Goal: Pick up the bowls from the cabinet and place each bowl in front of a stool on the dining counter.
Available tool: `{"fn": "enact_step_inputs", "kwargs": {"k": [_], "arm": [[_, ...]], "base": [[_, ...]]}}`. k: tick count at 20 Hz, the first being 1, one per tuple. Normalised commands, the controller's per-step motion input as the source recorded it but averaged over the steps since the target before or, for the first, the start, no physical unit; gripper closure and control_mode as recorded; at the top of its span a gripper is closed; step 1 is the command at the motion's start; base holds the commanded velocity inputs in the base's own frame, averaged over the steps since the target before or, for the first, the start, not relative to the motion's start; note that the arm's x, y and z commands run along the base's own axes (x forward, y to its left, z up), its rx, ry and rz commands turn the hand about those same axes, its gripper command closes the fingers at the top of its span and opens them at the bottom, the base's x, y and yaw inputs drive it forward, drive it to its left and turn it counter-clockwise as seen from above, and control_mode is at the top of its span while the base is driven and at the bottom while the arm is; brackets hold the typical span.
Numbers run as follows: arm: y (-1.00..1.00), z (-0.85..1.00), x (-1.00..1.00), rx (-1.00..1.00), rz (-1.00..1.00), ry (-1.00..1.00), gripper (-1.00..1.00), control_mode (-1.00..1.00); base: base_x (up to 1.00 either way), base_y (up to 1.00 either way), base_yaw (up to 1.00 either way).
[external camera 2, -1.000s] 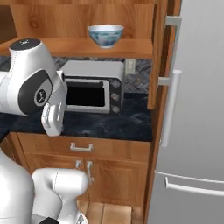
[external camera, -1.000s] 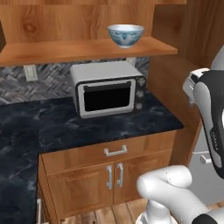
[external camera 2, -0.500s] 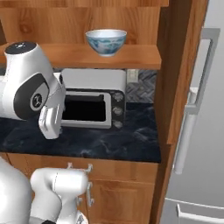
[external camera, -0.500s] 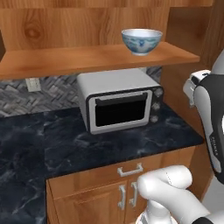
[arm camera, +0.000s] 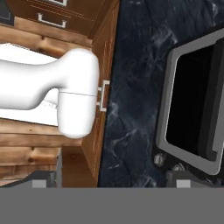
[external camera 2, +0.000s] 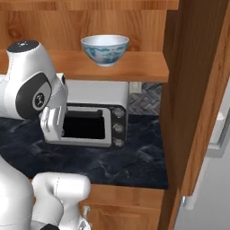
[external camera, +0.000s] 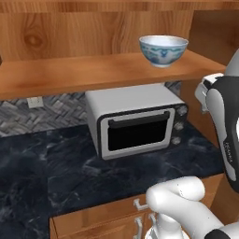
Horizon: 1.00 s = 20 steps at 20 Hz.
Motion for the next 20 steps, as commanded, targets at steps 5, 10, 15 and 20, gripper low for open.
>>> {"fn": "enact_step_inputs", "kwargs": {"k": [5,10,15,20], "arm": [[0.00,0.00,0.00,0.00,0.00,0.00,-1.00,1.00],[0.00,0.00,0.00,0.00,0.00,0.00,-1.00,1.00],[0.00,0.00,0.00,0.00,0.00,0.00,-1.00,1.00],[0.00,0.00,0.00,0.00,0.00,0.00,-1.00,1.00]], "base": [[0.69,-0.13,0.00],[0.60,-0.16,0.00],[0.07,-0.01,0.00],[0.00,0.00,0.00]]}}
